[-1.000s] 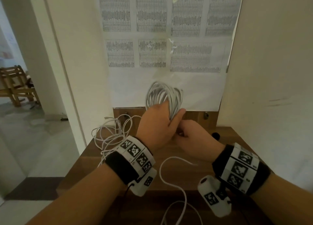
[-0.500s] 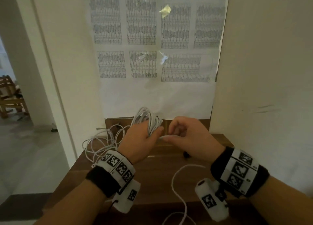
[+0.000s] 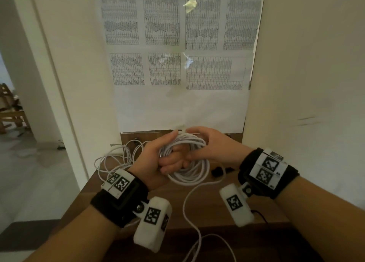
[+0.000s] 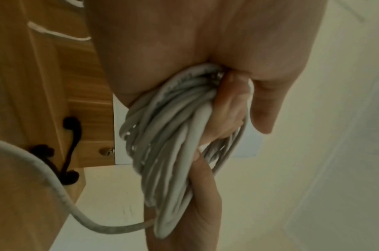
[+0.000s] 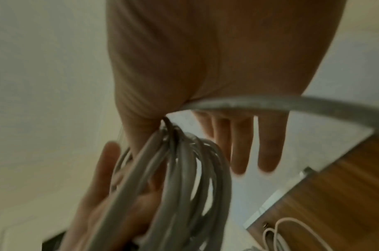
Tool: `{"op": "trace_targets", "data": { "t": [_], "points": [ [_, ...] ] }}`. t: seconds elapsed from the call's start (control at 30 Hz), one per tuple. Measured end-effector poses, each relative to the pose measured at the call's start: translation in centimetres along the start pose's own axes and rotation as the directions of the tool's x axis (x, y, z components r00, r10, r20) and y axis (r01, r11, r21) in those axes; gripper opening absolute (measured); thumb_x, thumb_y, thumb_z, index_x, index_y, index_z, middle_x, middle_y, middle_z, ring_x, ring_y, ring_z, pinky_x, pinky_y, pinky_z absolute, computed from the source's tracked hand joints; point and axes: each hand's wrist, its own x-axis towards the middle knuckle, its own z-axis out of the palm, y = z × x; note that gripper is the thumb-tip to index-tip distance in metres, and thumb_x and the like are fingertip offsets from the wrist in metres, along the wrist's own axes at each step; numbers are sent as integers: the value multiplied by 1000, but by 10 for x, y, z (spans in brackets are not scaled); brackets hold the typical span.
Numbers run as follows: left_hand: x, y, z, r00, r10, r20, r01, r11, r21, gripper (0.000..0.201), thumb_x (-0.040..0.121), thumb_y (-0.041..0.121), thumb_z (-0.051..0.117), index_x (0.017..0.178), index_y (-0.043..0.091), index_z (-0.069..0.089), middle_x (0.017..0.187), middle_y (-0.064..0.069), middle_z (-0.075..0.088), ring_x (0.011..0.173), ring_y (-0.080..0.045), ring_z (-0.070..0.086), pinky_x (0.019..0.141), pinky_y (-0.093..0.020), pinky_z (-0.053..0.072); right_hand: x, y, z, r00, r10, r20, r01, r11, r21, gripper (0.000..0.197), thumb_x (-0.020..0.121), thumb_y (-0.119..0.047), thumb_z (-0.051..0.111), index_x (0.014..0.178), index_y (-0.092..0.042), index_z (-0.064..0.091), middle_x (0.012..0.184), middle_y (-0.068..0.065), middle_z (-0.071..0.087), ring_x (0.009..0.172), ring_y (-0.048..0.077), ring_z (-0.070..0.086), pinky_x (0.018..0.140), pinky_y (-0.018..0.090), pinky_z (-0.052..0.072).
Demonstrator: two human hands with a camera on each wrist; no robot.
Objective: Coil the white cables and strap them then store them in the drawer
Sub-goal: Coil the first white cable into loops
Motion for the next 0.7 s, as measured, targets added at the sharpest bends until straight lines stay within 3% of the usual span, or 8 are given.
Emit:
{"op": "trace_targets", "data": {
  "t": [0.07, 0.13, 0.27, 0.33, 0.4, 0.47, 0.57, 0.7],
  "points": [
    [-3, 1, -2, 999, -10, 38, 11, 999, -40, 36, 95, 38, 57, 72, 12, 47, 38, 7, 25, 31, -11, 29, 70, -28, 49, 1, 4, 3, 1000, -16, -12, 17, 995, 103, 39, 86, -12, 77, 122, -8, 61, 112, 15, 72, 101, 30, 71, 90, 45, 58],
    [-4, 1, -2, 999, -28, 41, 30, 999, -43, 34, 89, 34, 68, 72, 11, 50, 40, 6, 24, 32, -10, 34, 72, -28, 52, 1, 5, 8, 997, -30, -77, 36, 996, 79, 28, 90, -15, 73, 114, -5, 62, 102, 20, 71, 91, 33, 71, 83, 44, 59],
    [-4, 1, -5, 1000, -19, -2, 18, 994, -105, 28, 91, 30, 67, 82, 8, 50, 42, 6, 37, 39, -10, 40, 83, -31, 52, 5, -3, 16, 975, -91, -201, 82, 995, -55, 6, 95, -14, 63, 97, -8, 61, 76, 3, 61, 63, 9, 58, 60, 25, 49],
    [-6, -1, -5, 1000, -9, 10, 10, 991, -136, 27, 89, 26, 69, 90, 5, 53, 46, 5, 38, 43, -10, 41, 86, -32, 51, 6, -3, 19, 963, -92, -253, 85, 996, -38, 8, 95, -12, 62, 88, -14, 59, 70, -2, 58, 56, 4, 53, 55, 21, 45],
    [-9, -4, -5, 1000, 17, 7, -15, 990, -142, 27, 85, 23, 74, 93, 3, 58, 48, 6, 39, 45, -9, 41, 85, -32, 52, 8, -1, 21, 958, -95, -270, 95, 995, -13, 14, 92, -8, 62, 83, -17, 58, 68, -2, 57, 57, 6, 52, 57, 25, 44],
    [-9, -6, 0, 999, 44, -30, -47, 993, -108, 23, 84, 25, 75, 80, 8, 61, 44, 8, 37, 39, -7, 38, 76, -29, 52, 10, -2, 24, 958, -86, -273, 89, 996, -2, 13, 90, -5, 62, 82, -15, 59, 69, 0, 58, 61, 12, 53, 61, 31, 45],
    [-8, -5, 8, 989, 26, -145, -39, 996, -86, 38, 92, 35, 59, 64, 16, 44, 37, 9, 27, 30, -6, 29, 61, -26, 50, 12, -4, 24, 963, -65, -262, 73, 997, 22, 14, 89, -6, 65, 80, -14, 58, 68, 0, 56, 62, 14, 52, 63, 33, 43],
    [-8, 3, 9, 990, 14, -140, -26, 996, -83, 42, 96, 32, 51, 58, 18, 43, 35, 9, 27, 28, -5, 26, 57, -25, 46, 7, -6, 17, 989, -83, -123, 98, 989, 115, 20, 90, -11, 72, 102, -6, 57, 80, 11, 63, 70, 24, 61, 67, 38, 50]
  ]
}}
